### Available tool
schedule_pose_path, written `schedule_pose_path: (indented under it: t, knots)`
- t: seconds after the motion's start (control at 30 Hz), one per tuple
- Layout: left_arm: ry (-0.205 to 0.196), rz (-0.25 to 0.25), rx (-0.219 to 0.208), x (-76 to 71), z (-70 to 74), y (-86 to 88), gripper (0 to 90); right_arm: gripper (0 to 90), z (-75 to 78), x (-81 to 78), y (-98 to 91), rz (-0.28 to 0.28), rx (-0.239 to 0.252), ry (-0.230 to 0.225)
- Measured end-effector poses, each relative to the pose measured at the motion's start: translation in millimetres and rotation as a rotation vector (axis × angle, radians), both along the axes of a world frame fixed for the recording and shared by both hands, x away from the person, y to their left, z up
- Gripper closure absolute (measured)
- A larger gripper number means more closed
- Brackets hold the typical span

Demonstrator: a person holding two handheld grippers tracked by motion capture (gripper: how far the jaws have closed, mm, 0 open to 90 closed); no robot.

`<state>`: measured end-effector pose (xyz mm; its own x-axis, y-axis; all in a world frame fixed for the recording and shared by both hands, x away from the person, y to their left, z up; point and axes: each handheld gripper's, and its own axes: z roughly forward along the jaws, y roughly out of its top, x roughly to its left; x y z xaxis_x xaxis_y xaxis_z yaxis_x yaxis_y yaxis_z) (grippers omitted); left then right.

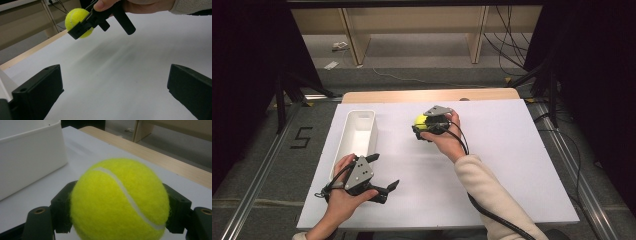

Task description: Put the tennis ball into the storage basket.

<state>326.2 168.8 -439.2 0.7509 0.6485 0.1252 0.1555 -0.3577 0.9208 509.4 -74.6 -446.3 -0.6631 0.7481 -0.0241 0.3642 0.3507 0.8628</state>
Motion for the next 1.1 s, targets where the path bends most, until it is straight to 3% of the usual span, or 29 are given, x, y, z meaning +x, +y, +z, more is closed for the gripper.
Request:
schedule_pose_path:
  t: [0.83, 1.1]
  knots:
    - [0.0, 0.001, 0.008, 0.3, -0.7, -0.1, 0.0, 26.9, 12.3, -12.1, 22.1, 0.084, 0.053, 0.012]
    - [0.0, 0.001, 0.009, 0.4, -0.8, -0.2, 0.0, 26.9, 18.6, -14.8, 27.8, 0.105, 0.055, -0.004]
